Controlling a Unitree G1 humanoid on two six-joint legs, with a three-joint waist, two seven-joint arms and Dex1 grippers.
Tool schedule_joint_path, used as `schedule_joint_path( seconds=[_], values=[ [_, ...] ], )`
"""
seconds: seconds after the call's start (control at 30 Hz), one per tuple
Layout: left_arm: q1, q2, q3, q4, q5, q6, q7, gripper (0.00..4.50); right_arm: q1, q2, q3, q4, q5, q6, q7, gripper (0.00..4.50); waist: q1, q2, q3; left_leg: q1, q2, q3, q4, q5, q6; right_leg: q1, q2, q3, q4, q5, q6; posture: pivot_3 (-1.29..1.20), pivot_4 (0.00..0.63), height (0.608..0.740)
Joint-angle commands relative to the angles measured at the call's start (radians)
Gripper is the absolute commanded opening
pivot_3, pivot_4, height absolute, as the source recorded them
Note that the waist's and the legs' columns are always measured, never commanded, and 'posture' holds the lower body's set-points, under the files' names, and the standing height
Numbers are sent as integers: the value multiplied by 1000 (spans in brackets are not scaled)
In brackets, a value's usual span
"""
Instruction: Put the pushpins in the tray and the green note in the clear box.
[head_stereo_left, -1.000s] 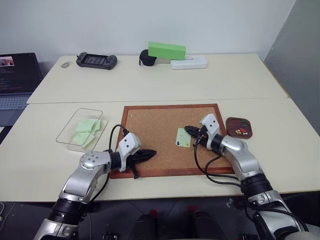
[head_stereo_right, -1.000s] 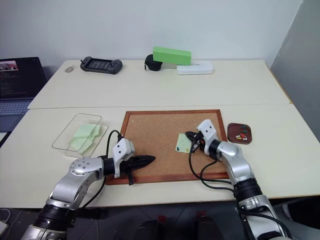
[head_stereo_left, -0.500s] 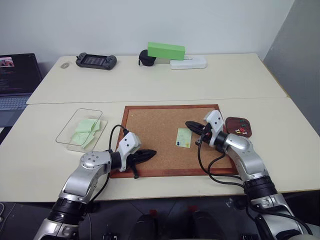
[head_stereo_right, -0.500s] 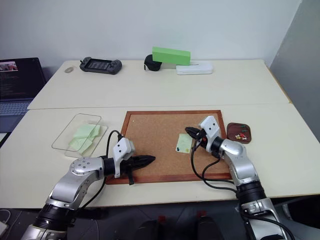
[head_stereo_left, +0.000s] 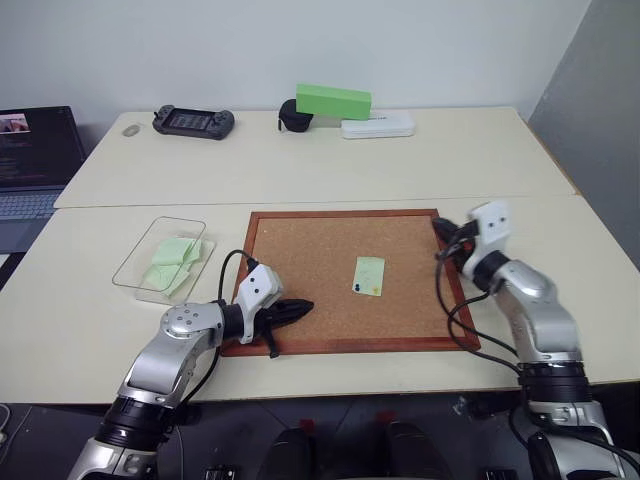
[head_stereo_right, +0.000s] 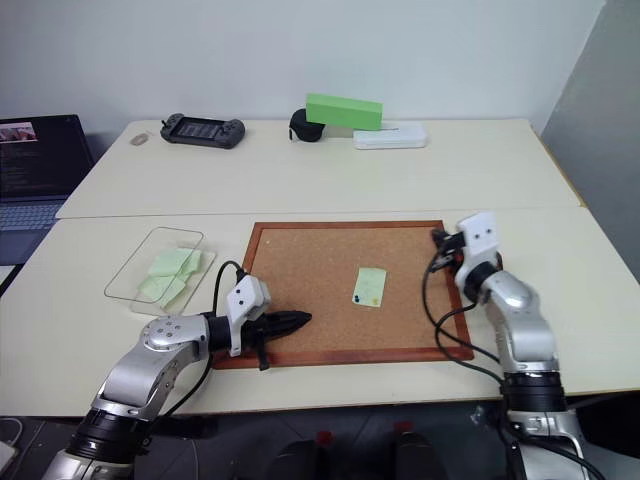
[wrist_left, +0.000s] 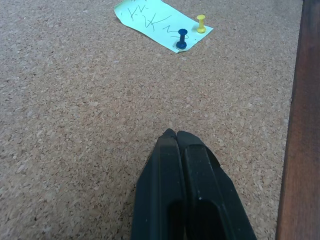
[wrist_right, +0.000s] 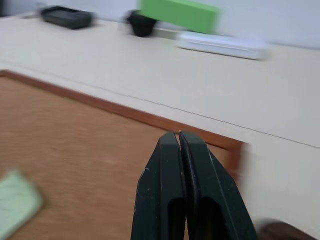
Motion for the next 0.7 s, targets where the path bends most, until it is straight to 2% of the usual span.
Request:
schedule_joint_path(
  seconds=[0.03,0.53,0.7],
  values=[
    [29,6,-34,44,29,45,9,0,6,-55,-55,21,-35,-17,-53,13,0,0,0,0,0,0,0,0,0,0,0,0,0,0,0,0,150,740],
    [1,11,-37,75,35,35,-7,0,-11,-80,-18,131,-44,20,-28,13,-1,2,-1,0,-1,2,0,1,2,1,1,1,0,1,1,0,150,740],
    [1,14,-35,74,33,39,-6,0,-14,-77,-11,138,-45,22,-23,952,-1,2,-1,0,-1,2,0,1,2,0,0,1,0,1,1,0,150,740]
  ],
)
